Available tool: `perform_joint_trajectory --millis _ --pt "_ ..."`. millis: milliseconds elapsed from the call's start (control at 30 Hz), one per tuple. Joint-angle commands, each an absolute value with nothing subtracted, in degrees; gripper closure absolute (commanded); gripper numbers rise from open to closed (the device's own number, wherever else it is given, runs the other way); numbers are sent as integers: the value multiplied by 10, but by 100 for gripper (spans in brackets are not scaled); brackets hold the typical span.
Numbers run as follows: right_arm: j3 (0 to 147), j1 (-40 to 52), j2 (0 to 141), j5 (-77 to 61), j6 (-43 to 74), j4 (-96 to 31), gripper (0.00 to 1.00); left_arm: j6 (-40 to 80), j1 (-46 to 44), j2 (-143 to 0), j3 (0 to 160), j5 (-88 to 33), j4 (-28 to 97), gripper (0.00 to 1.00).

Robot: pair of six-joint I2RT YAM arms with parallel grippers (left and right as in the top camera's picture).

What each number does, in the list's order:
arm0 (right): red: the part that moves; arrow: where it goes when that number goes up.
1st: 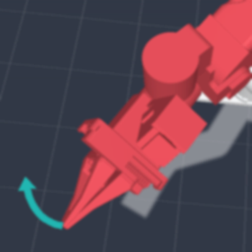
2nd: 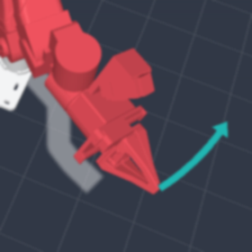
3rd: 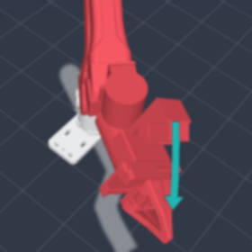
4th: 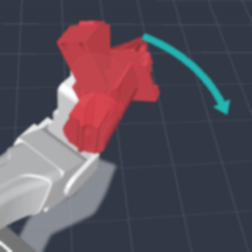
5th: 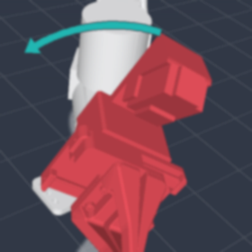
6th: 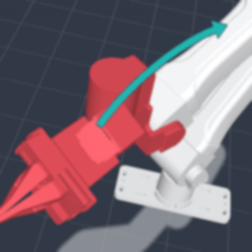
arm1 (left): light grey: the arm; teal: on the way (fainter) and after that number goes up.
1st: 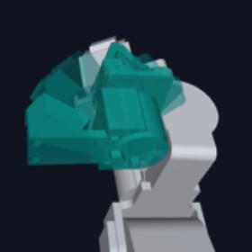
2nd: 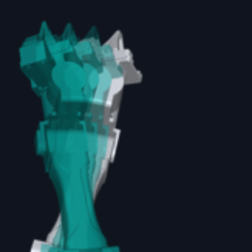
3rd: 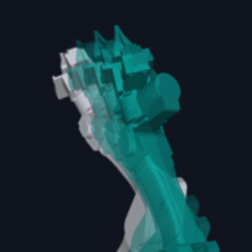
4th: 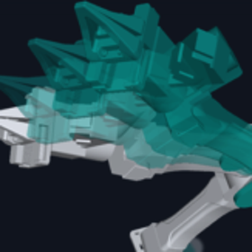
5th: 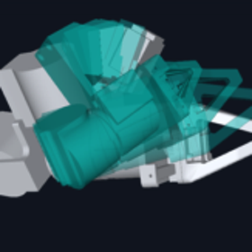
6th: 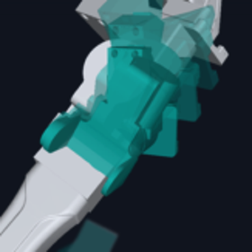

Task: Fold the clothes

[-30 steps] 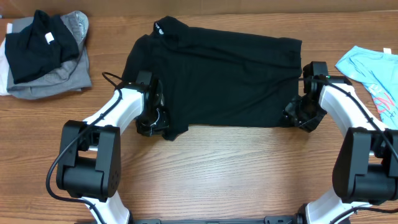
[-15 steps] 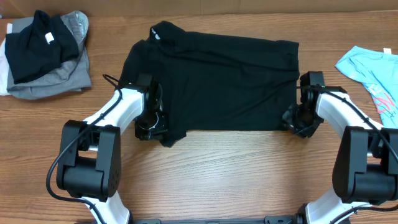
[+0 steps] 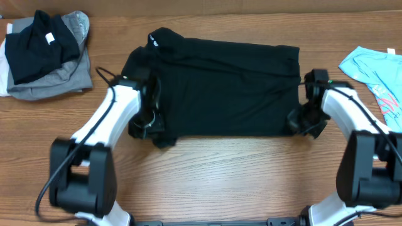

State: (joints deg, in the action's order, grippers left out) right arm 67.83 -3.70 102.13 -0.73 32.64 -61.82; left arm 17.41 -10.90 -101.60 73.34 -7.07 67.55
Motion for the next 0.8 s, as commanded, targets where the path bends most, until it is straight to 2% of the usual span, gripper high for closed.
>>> perform_joint_trajectory --millis 0,233,467,767 --pt "785 -39 928 41 329 -661 96 167 -112 -918 832 -18 711 96" --pt "1005 -39 837 44 284 -769 96 168 -112 -838 1039 -8 788 96" --pt "1236 -39 799 44 246 -851 96 172 -112 -828 1278 39 857 96" --pt "1283 -39 836 42 240 -806 96 157 -105 -873 1309 96 799 96"
